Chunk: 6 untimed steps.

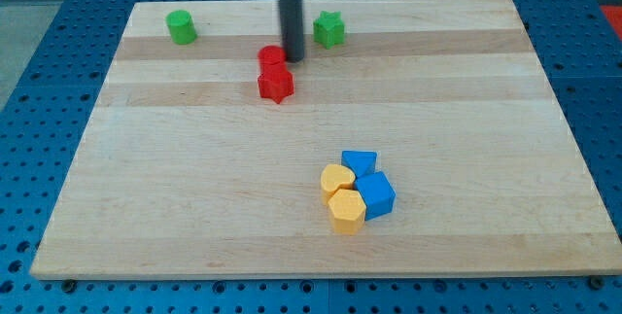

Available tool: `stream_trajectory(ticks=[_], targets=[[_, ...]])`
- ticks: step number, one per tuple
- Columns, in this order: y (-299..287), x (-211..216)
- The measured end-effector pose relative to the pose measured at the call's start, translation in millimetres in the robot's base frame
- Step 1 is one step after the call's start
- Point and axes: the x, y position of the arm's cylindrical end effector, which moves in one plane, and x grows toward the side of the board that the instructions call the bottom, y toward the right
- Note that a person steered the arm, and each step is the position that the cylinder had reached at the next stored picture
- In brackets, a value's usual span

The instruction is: Push the red star into the red circle

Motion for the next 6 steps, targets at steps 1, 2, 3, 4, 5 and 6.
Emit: stream_trajectory(ticks=[1, 2, 3, 4, 5, 6], targets=[[-33, 15], [-20, 12], [40, 8], [103, 21], [74, 50], [3, 69]])
